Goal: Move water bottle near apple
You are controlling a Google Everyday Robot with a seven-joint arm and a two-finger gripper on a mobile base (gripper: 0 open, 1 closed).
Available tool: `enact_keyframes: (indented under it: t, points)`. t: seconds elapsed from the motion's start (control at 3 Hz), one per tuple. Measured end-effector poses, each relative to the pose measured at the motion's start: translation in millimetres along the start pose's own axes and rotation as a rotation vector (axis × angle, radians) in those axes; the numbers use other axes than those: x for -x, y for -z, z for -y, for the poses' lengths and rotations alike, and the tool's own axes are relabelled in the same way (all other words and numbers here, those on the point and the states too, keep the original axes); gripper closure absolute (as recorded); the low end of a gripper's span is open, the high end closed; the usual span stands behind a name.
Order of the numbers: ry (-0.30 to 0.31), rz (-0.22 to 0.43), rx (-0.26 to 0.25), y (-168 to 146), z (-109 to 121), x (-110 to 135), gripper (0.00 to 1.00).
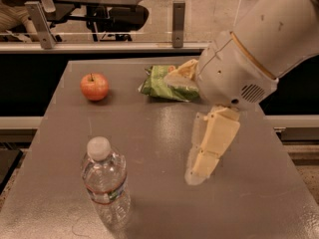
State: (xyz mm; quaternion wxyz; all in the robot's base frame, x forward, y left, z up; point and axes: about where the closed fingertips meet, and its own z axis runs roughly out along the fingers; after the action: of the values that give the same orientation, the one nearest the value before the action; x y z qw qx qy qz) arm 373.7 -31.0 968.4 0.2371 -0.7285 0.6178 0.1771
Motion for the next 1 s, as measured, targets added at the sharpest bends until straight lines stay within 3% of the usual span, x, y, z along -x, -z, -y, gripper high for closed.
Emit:
enact_keyframes:
  t: [0.67,1.0]
  points:
    - [0.126,0.126,0.082,-47,-30,60,0.0]
    - [0.162,0.156,0.114,-63,-40,76,0.0]
